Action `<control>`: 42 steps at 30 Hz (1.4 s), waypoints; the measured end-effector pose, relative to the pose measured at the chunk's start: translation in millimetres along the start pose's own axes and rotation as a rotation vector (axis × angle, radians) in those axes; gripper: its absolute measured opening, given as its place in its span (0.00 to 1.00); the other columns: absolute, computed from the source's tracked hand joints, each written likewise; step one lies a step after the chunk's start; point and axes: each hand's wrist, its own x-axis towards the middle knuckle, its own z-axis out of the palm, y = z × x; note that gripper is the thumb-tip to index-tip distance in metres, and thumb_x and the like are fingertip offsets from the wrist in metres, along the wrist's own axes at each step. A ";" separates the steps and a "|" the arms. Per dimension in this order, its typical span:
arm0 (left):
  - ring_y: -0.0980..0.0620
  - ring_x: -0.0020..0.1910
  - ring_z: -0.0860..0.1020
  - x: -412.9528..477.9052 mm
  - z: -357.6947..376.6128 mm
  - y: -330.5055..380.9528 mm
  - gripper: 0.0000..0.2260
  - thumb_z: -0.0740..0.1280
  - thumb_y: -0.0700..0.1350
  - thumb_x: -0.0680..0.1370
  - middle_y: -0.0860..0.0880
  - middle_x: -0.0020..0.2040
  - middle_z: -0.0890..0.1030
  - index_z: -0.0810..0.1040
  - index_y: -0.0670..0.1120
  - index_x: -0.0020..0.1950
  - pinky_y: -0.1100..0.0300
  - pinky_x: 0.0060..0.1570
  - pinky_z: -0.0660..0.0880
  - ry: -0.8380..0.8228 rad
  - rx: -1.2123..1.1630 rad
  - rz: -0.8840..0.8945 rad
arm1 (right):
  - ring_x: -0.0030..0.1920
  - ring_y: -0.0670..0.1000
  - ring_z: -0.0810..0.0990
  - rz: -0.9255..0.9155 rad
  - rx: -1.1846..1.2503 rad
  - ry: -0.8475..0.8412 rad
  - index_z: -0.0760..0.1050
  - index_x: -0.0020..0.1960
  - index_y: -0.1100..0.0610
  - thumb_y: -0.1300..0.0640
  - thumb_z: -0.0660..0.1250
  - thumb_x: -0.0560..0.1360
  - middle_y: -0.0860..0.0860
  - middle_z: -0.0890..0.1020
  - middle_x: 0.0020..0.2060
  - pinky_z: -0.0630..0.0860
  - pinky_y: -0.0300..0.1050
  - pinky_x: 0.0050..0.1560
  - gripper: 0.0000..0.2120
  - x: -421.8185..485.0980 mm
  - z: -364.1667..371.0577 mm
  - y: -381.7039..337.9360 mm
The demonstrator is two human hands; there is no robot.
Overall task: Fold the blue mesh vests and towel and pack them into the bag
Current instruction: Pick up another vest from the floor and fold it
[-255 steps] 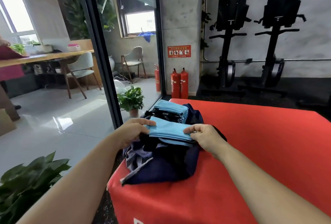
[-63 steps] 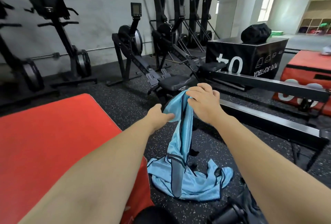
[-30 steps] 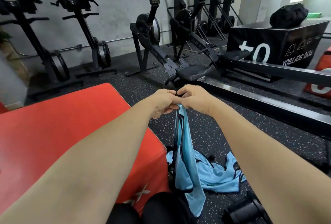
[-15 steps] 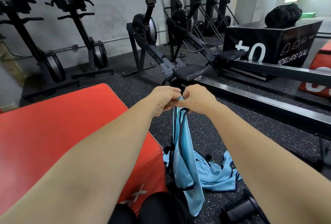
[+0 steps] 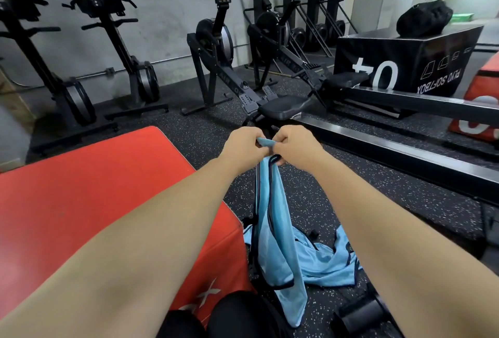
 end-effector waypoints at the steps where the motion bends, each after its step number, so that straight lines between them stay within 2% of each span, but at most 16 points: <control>1: 0.50 0.36 0.73 1.5 2.0 0.3 0.06 0.71 0.44 0.72 0.52 0.34 0.74 0.76 0.45 0.39 0.57 0.38 0.70 0.038 0.022 -0.015 | 0.36 0.48 0.85 0.023 0.111 -0.007 0.72 0.42 0.52 0.60 0.67 0.73 0.49 0.83 0.34 0.81 0.53 0.47 0.05 -0.8 4.6 1.7; 4: 0.46 0.44 0.74 5.7 9.1 1.0 0.08 0.69 0.47 0.71 0.47 0.42 0.73 0.73 0.47 0.36 0.54 0.44 0.70 0.067 0.018 -0.005 | 0.40 0.52 0.82 0.042 0.222 0.017 0.68 0.45 0.53 0.59 0.70 0.68 0.49 0.80 0.35 0.78 0.54 0.45 0.11 -2.7 12.9 7.3; 7: 0.51 0.38 0.70 7.0 8.2 4.2 0.11 0.70 0.47 0.72 0.46 0.39 0.72 0.72 0.43 0.36 0.57 0.37 0.68 0.055 -0.178 -0.035 | 0.38 0.49 0.74 0.069 0.017 0.019 0.66 0.45 0.53 0.51 0.73 0.68 0.47 0.75 0.38 0.69 0.48 0.37 0.16 -4.4 14.2 13.7; 9: 0.53 0.33 0.65 11.7 5.2 5.8 0.11 0.69 0.43 0.75 0.48 0.35 0.68 0.69 0.42 0.39 0.62 0.30 0.63 0.049 -0.343 -0.103 | 0.38 0.50 0.74 0.085 -0.036 -0.017 0.66 0.41 0.52 0.50 0.73 0.69 0.47 0.75 0.36 0.69 0.47 0.38 0.15 -2.5 16.8 18.7; 13: 0.48 0.39 0.72 20.9 -1.2 7.7 0.12 0.68 0.52 0.69 0.43 0.40 0.73 0.67 0.47 0.39 0.53 0.40 0.69 -0.002 -0.574 -0.178 | 0.38 0.54 0.77 0.101 0.000 -0.048 0.70 0.37 0.54 0.54 0.68 0.74 0.53 0.82 0.38 0.74 0.47 0.42 0.10 1.6 22.7 30.9; 17: 0.47 0.43 0.74 23.5 2.3 -8.0 0.13 0.67 0.55 0.70 0.42 0.45 0.75 0.69 0.47 0.44 0.49 0.44 0.72 0.009 -0.615 -0.256 | 0.34 0.51 0.73 0.064 0.146 -0.028 0.75 0.41 0.59 0.59 0.67 0.74 0.57 0.82 0.37 0.69 0.45 0.38 0.04 4.2 19.5 32.2; 21: 0.49 0.43 0.76 14.8 9.2 -17.6 0.03 0.63 0.43 0.80 0.43 0.47 0.78 0.74 0.45 0.50 0.56 0.41 0.71 -0.105 -0.537 -0.277 | 0.33 0.50 0.72 -0.026 0.272 -0.003 0.77 0.39 0.58 0.64 0.67 0.74 0.52 0.77 0.33 0.68 0.43 0.37 0.05 8.4 8.8 18.6; 24: 0.51 0.36 0.75 8.2 14.8 -12.0 0.07 0.61 0.37 0.78 0.47 0.38 0.79 0.77 0.44 0.44 0.61 0.33 0.70 -0.164 -0.668 -0.279 | 0.34 0.50 0.71 -0.048 0.286 -0.032 0.79 0.43 0.64 0.64 0.69 0.72 0.53 0.76 0.33 0.68 0.43 0.38 0.03 13.1 7.9 12.0; 26: 0.49 0.37 0.75 10.1 15.2 -8.7 0.08 0.60 0.36 0.79 0.45 0.38 0.78 0.77 0.44 0.44 0.60 0.36 0.71 -0.146 -0.675 -0.271 | 0.34 0.50 0.70 -0.030 0.300 -0.050 0.79 0.45 0.66 0.63 0.70 0.72 0.52 0.76 0.32 0.68 0.42 0.38 0.05 12.9 9.2 13.7; 29: 0.46 0.41 0.72 21.1 6.7 -2.5 0.11 0.57 0.36 0.79 0.45 0.36 0.75 0.74 0.45 0.40 0.53 0.43 0.68 -0.076 -0.700 -0.296 | 0.33 0.46 0.74 0.008 0.257 -0.148 0.78 0.49 0.66 0.65 0.70 0.72 0.51 0.78 0.36 0.72 0.38 0.37 0.07 5.2 12.6 26.8; 31: 0.46 0.43 0.72 30.2 0.0 4.0 0.09 0.57 0.38 0.81 0.44 0.38 0.74 0.73 0.45 0.43 0.52 0.45 0.68 -0.077 -0.723 -0.306 | 0.32 0.39 0.75 0.042 0.134 -0.272 0.78 0.50 0.64 0.63 0.70 0.73 0.48 0.79 0.40 0.71 0.32 0.33 0.07 -2.4 22.5 44.2; 33: 0.46 0.44 0.73 38.2 -6.3 11.6 0.06 0.57 0.39 0.82 0.42 0.42 0.75 0.72 0.43 0.48 0.51 0.47 0.70 -0.076 -0.793 -0.305 | 0.39 0.44 0.78 0.099 0.074 -0.360 0.77 0.52 0.60 0.60 0.71 0.72 0.48 0.79 0.44 0.75 0.38 0.40 0.10 -7.7 36.8 64.3; 35: 0.46 0.41 0.74 44.2 -13.4 17.9 0.06 0.57 0.39 0.82 0.42 0.42 0.75 0.72 0.43 0.49 0.51 0.48 0.71 -0.080 -0.861 -0.320 | 0.36 0.48 0.73 0.134 0.089 -0.392 0.73 0.47 0.61 0.58 0.72 0.71 0.51 0.76 0.39 0.73 0.44 0.39 0.10 -11.8 49.3 77.5; 37: 0.47 0.37 0.75 50.1 -20.2 21.9 0.08 0.57 0.40 0.83 0.44 0.39 0.76 0.73 0.43 0.47 0.51 0.45 0.74 -0.081 -0.904 -0.332 | 0.28 0.47 0.64 0.144 0.160 -0.386 0.68 0.40 0.59 0.60 0.72 0.71 0.52 0.68 0.32 0.63 0.40 0.31 0.12 -15.5 57.5 81.5; 39: 0.47 0.36 0.76 52.9 -28.6 26.1 0.09 0.56 0.40 0.84 0.44 0.39 0.76 0.74 0.42 0.47 0.52 0.41 0.76 -0.063 -0.937 -0.334 | 0.24 0.45 0.60 0.128 0.177 -0.374 0.66 0.38 0.58 0.60 0.73 0.70 0.50 0.64 0.28 0.58 0.38 0.25 0.14 -18.2 63.6 81.8; 42: 0.48 0.33 0.76 53.6 -39.7 25.9 0.10 0.56 0.40 0.84 0.44 0.36 0.77 0.74 0.42 0.47 0.53 0.38 0.77 -0.016 -0.974 -0.336 | 0.27 0.47 0.60 0.071 0.055 -0.342 0.63 0.33 0.58 0.59 0.71 0.71 0.50 0.63 0.29 0.56 0.41 0.28 0.17 -17.1 69.9 83.7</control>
